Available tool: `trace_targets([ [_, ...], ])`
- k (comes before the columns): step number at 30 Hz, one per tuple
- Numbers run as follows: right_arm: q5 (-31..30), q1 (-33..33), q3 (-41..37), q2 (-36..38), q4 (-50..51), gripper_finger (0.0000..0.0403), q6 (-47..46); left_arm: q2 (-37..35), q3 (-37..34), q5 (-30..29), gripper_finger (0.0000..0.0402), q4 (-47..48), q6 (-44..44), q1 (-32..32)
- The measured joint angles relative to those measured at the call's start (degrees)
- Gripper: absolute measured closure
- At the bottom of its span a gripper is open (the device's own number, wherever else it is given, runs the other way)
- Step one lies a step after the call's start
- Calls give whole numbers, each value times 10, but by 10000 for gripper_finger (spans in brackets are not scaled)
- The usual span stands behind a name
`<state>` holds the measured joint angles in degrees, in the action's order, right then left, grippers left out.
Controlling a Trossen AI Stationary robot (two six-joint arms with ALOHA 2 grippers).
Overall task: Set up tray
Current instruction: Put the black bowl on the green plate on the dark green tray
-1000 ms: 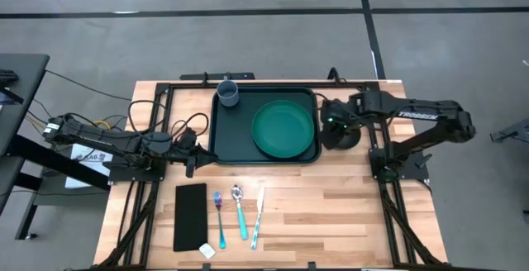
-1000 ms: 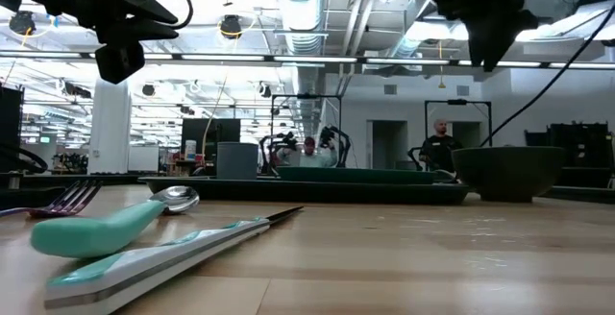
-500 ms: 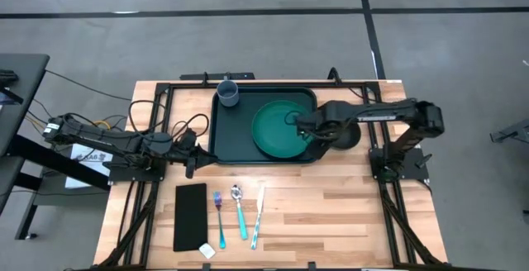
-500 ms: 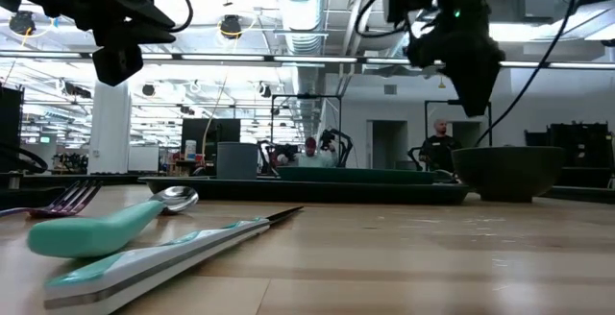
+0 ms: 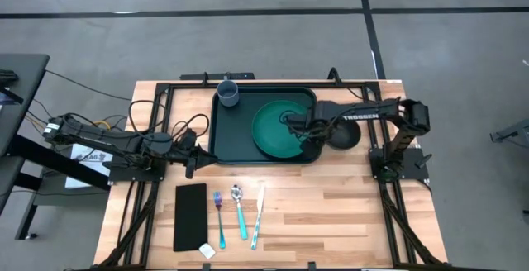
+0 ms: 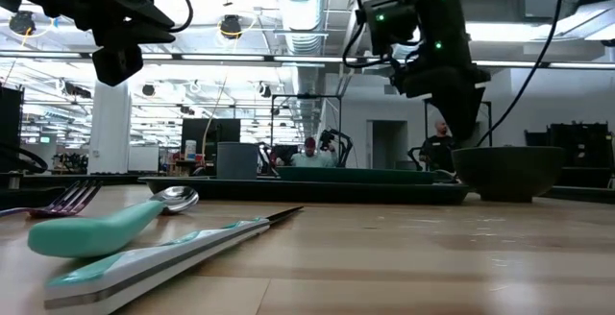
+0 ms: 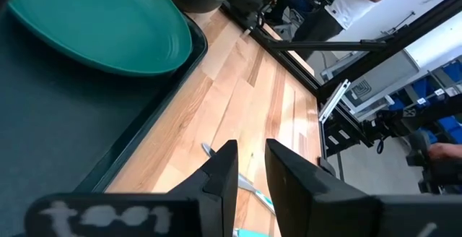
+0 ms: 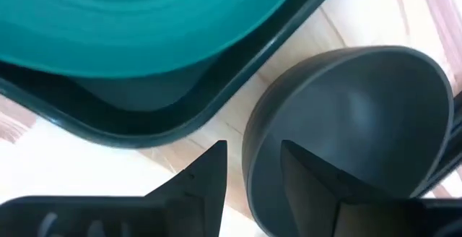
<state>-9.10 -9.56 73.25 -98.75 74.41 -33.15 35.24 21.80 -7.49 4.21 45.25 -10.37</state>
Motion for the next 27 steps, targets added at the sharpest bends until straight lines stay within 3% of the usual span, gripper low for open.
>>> trace_targets([
  [15,38,-26,-30,1,-22,282,-48,0,0,4,342,4,-7,0],
  [21,17,-26,-55,1,-22,282,-55,0,0,4,342,5,-12,0],
  [27,16,-26,-55,1,-23,310,-55,0,0,4,342,9,-13,0],
])
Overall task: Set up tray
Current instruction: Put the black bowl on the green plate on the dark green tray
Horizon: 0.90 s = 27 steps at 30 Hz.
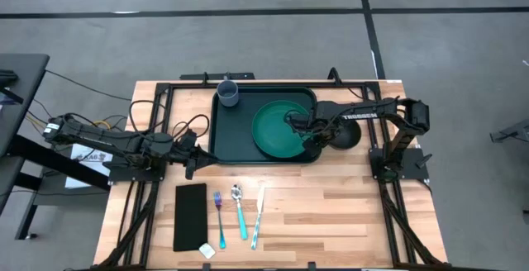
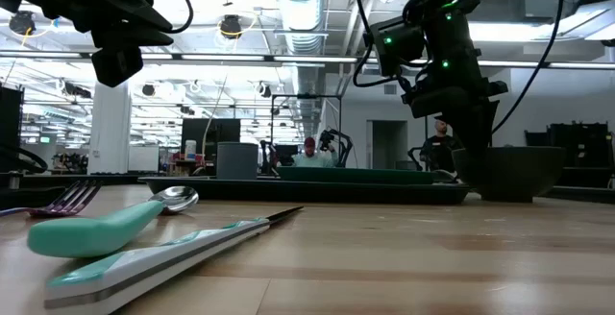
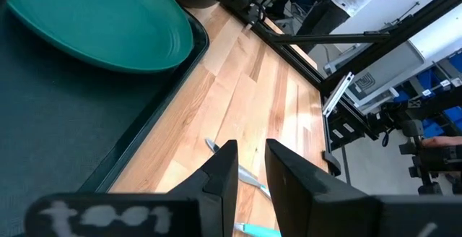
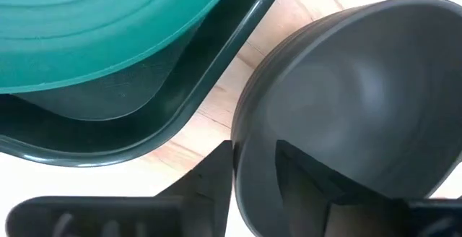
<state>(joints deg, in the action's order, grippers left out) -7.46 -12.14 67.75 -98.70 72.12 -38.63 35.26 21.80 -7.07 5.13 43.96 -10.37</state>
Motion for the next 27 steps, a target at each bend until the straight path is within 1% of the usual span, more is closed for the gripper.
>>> trace_targets([
  [8,1,0,0,0,-9,394,1,0,0,0,342,7,-1,0],
  [13,0,0,0,0,-10,391,1,0,0,0,342,7,-1,0],
  [16,0,0,0,0,-10,398,1,0,0,0,342,7,-1,0],
  [22,-1,0,0,5,-8,400,-4,0,0,0,342,6,-1,0],
  [27,-27,0,20,24,25,400,-20,0,0,-4,342,6,-1,0],
])
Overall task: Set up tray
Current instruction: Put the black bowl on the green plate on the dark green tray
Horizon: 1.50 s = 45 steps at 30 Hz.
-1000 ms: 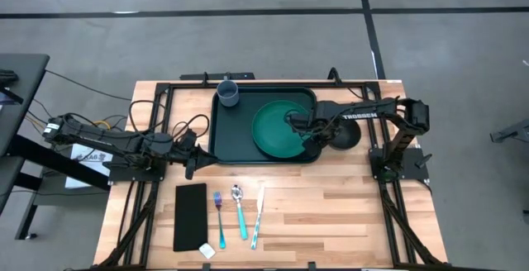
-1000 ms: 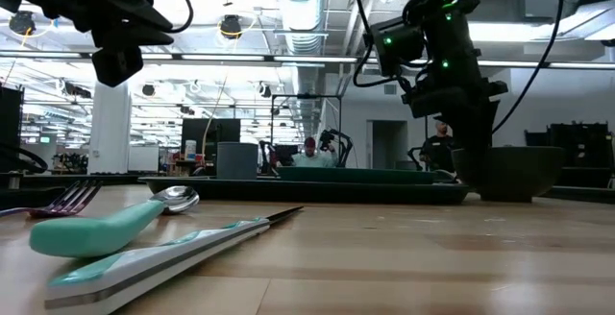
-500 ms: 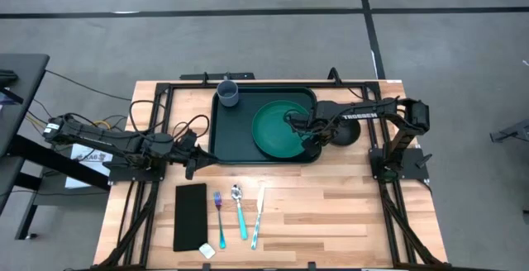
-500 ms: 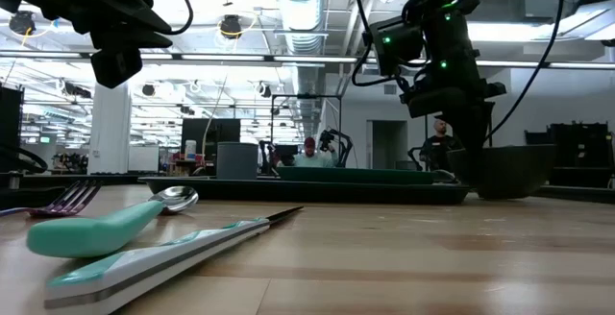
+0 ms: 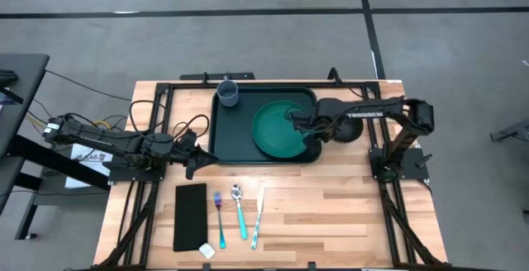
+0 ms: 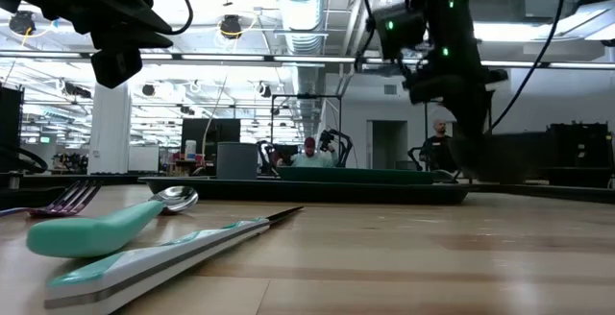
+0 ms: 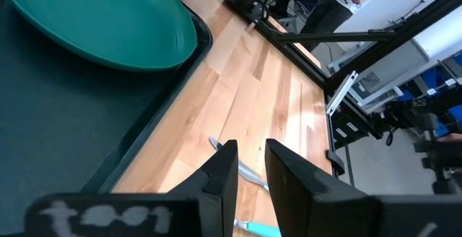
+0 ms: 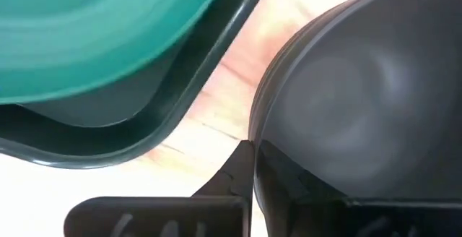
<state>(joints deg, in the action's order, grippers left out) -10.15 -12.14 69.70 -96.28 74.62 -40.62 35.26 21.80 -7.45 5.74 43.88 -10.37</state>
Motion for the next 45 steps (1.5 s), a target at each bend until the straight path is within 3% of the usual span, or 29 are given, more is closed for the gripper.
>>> trace_targets([
  [6,-20,7,72,38,14,401,5,0,0,-9,342,0,-3,0],
  [16,-2,46,213,42,-5,402,211,0,0,-22,342,0,-2,0],
  [28,63,59,217,-9,-7,403,447,0,0,-24,342,0,33,0],
  [40,63,64,216,-82,-45,403,515,0,0,-29,342,0,54,0],
  [45,99,57,216,-81,-72,403,517,0,0,-34,342,0,63,0],
])
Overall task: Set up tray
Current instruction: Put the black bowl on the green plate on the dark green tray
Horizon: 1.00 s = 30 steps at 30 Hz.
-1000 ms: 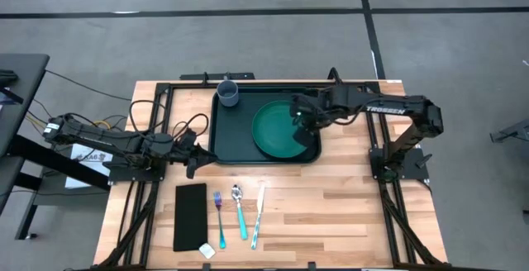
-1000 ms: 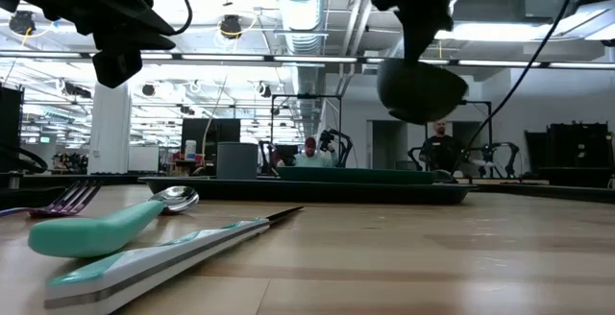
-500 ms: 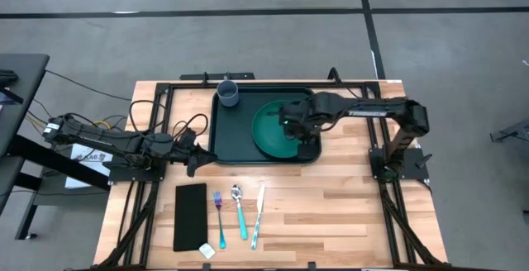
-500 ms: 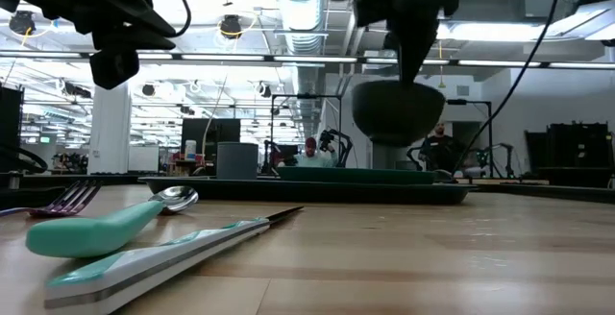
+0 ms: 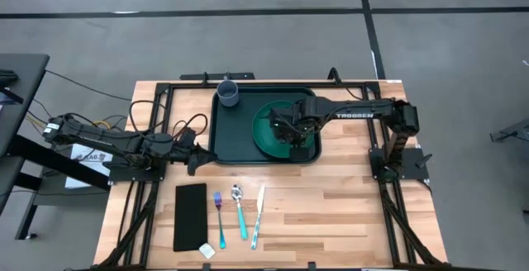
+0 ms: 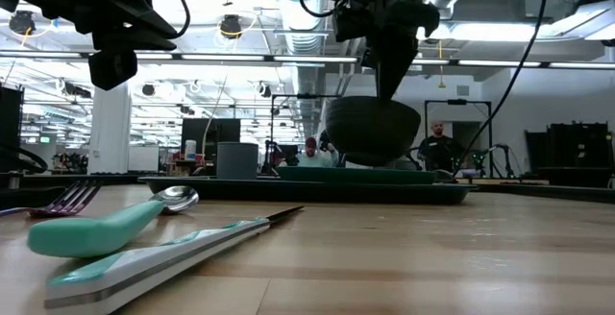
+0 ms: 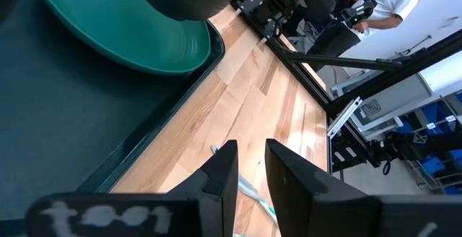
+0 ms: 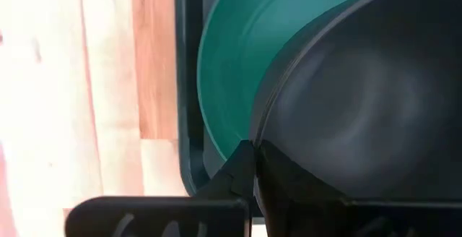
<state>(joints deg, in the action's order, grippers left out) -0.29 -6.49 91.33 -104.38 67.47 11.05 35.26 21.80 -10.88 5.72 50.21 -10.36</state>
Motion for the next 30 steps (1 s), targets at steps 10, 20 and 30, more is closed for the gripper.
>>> trace_targets([
  [10,16,-19,0,0,-50,403,-5,0,0,-11,342,3,2,0],
  [20,14,-23,0,-37,-39,403,0,0,0,-12,342,6,6,0],
  [30,-13,-19,2,-65,-34,403,-1,0,0,-10,342,15,14,0],
])
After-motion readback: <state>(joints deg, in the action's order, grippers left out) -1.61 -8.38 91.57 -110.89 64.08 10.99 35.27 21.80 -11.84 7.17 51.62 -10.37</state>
